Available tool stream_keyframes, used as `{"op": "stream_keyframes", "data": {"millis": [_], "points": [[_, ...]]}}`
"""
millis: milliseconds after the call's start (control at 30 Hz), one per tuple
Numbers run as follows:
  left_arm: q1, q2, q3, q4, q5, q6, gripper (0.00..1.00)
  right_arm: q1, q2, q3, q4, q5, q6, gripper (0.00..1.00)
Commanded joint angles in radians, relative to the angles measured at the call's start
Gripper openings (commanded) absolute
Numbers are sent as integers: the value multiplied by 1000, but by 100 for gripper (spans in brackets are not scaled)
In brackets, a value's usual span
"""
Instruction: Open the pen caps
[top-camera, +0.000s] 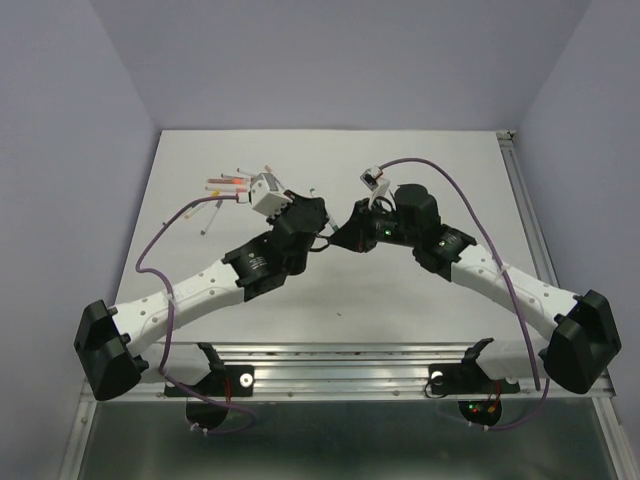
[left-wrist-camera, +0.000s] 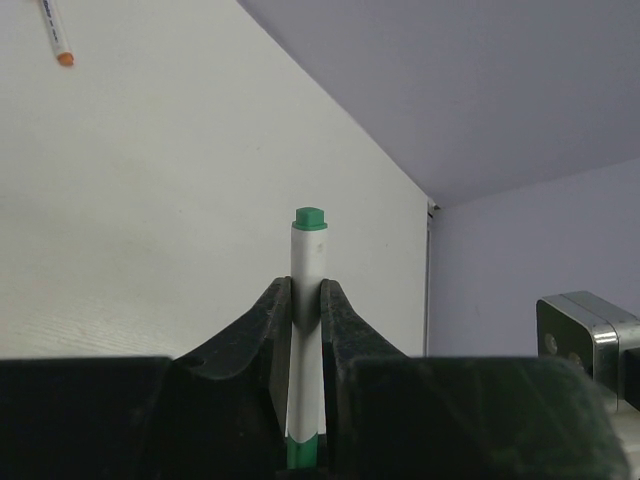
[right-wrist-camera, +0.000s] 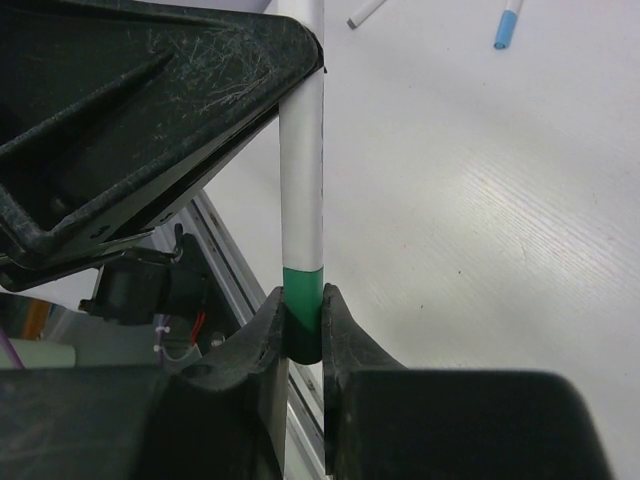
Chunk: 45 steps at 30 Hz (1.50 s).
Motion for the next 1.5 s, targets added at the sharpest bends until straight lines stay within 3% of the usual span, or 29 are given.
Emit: {"op": "stream_keyframes", "data": {"millis": [0,233,400,500,567,633,733,867,967,1067,1300,1467], "points": [[10,-11,41,57,-104,34,0,10,-41,51,3,-53,-6,1],[270,28,62,145,-18,129,0,13,-181,-93,-72,-248,45,1],[410,55,85,139,-6,140,0,21,-279,-207,-98,-291,89,1],[438,51,84,140,43,175,0,20,-310,-199,-172,-169,74,1],[441,34,73,163,96,286,0,20,-293,-164,-225,-19,55,1],[441,35,73,145,236,409,0,9,-239,-107,-294,95,42,1],[438,52,33,82,435,474,0,-135,-137,-44,-348,292,32,1],[430,118,-24,79,518,477,0,-333,32,32,-336,365,8,1],[418,215,7,68,578,502,0,-379,206,150,-408,531,-29,1],[398,336,88,28,600,520,0,-434,323,218,-427,623,-46,1],[360,641,386,-27,611,548,0,-617,541,388,-376,535,-90,1],[361,942,815,-160,557,600,0,-671,676,540,-438,551,-156,1]]}}
